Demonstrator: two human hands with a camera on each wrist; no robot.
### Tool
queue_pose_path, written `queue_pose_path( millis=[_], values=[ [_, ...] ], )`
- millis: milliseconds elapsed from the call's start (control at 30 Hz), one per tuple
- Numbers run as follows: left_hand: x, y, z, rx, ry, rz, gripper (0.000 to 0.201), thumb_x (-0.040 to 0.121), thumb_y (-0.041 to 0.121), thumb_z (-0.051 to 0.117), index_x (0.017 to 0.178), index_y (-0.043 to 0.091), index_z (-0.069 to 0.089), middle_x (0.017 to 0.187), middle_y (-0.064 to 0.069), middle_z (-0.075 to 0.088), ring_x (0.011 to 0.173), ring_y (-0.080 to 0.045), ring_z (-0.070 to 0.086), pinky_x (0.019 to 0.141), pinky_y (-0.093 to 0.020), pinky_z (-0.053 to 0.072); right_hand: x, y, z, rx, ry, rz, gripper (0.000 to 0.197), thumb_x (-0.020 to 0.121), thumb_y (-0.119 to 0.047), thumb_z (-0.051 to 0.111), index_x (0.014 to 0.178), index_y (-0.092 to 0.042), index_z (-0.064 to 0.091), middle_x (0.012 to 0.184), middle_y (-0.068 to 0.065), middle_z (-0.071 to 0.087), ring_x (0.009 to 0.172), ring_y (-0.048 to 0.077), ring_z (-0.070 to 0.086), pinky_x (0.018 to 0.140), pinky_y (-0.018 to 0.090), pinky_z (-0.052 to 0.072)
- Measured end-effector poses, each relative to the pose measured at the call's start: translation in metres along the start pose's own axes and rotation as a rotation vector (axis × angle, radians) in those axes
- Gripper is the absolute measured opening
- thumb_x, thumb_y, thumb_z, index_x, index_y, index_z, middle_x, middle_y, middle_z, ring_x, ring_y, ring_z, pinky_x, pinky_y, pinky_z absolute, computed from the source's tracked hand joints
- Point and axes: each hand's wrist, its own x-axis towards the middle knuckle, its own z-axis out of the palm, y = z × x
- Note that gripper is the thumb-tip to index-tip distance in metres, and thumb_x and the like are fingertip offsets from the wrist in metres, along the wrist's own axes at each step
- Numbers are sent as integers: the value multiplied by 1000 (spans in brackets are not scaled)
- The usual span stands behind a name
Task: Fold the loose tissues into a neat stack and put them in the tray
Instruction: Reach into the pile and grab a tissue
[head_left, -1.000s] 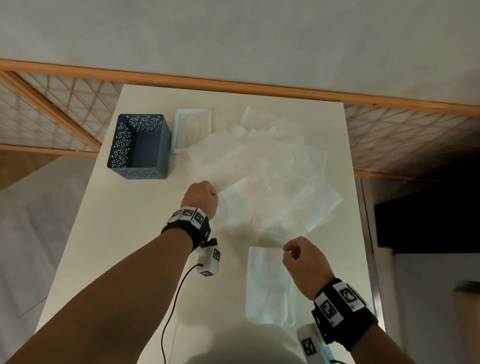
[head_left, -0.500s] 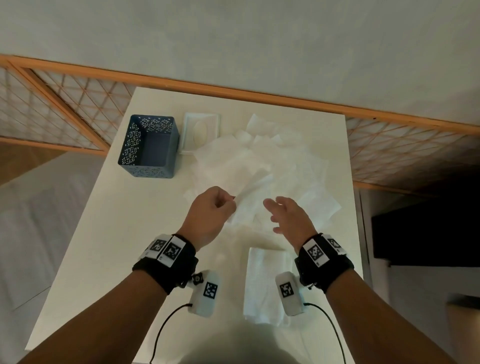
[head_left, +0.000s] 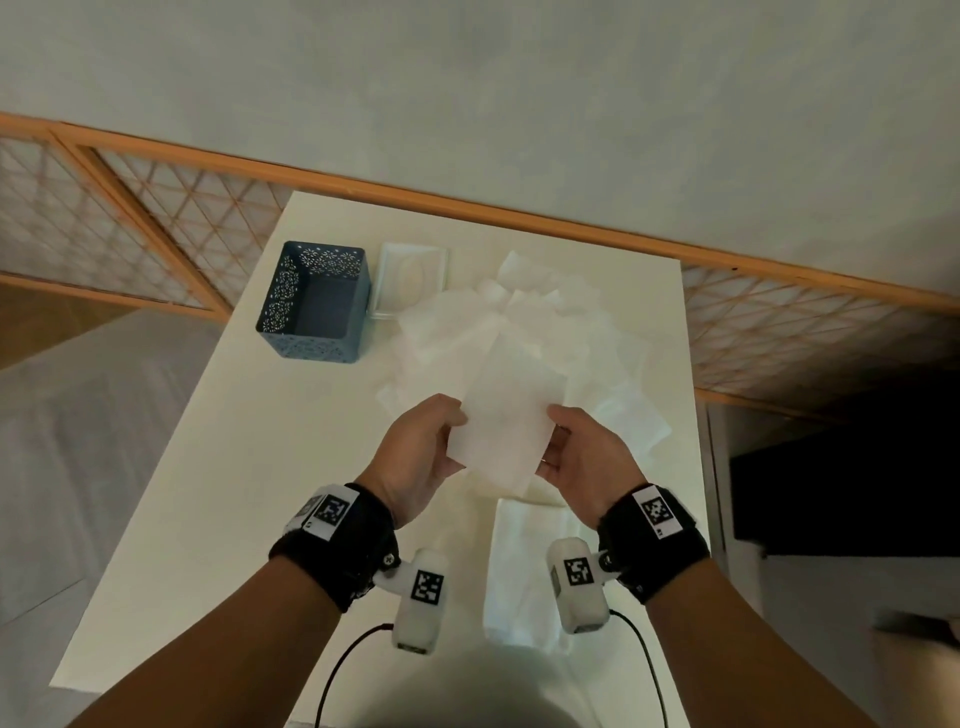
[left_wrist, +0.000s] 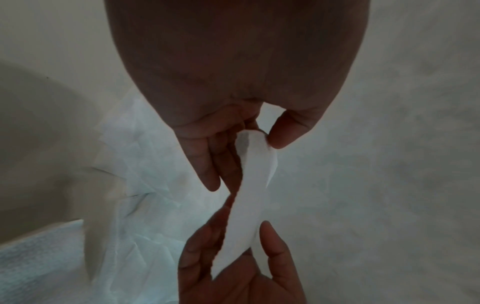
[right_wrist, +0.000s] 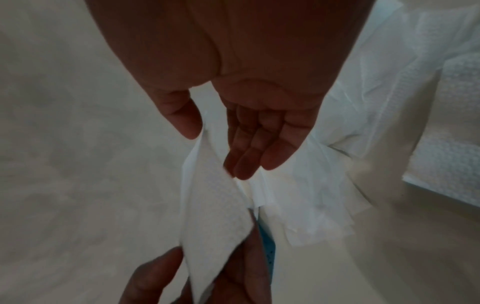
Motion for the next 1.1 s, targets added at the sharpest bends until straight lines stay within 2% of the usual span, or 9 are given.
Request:
queue_pose_path(
  millis=[167,300,433,567,667,767,967,1033,1100],
  values=[
    [2,-8,-6,85,38,-39,6,87,14,63,88,12,57,103,-13,64,96,-27,65,91,-41,60,-9,0,2,-74,34,-106,16,103,-13,60,114,-6,69,110,12,76,92,24,74,70,34,61],
    [-4,-13,-8,292,74,-32,8,101,17,62,96,11,60,106,-11,74,94,-26,72,93,-38,60,-13,3,-2,-220,44,-151,23,104,-16,61,119,-1,70,118,17,75,101,30,72,82,42,61],
    [-10,-10,-6,399,71,1,55,86,54,76,113,7,68,119,-15,76,109,-33,73,106,-47,56,-23,9,-5,-351,22,-176,22,103,-18,63,114,-2,73,114,18,76,100,33,73,87,46,62],
    [-11,-11,0,434,66,106,24,98,39,75,92,16,71,88,-1,73,86,-22,71,96,-51,58,-34,14,-7,-506,12,-205,23,102,-22,65,105,-1,74,106,19,77,104,42,71,93,58,59],
    [-12,-10,0,521,79,194,40,95,48,73,70,20,57,73,2,56,73,-20,55,77,-46,51,-38,18,-9,-545,3,-214,25,102,-22,66,104,2,72,106,20,76,105,43,70,94,61,58],
    [-14,-8,1,624,79,267,42,97,50,66,72,17,57,73,3,57,72,-18,55,74,-53,54,-41,18,-9,-566,21,-214,25,102,-23,66,104,1,73,104,18,77,103,40,72,91,59,59],
    [-16,-8,4,705,33,231,63,95,63,50,93,1,62,87,-21,67,78,-32,65,87,-64,56,-42,16,-7,-668,63,-307,31,108,-34,55,100,-14,77,88,1,78,78,29,71,71,50,60],
    [-19,-8,9,659,11,197,52,105,48,49,101,0,68,100,-21,73,90,-37,72,89,-53,61,-42,15,-9,-753,61,-370,33,110,-34,49,100,-18,76,68,-15,67,59,7,57,57,29,50],
    [-20,-9,11,574,10,172,39,112,25,46,106,-5,70,101,-14,77,86,-25,75,81,-32,62,-42,15,-10,-788,65,-400,33,112,-33,44,109,-22,74,62,-22,60,54,-1,50,57,16,42]
  ],
)
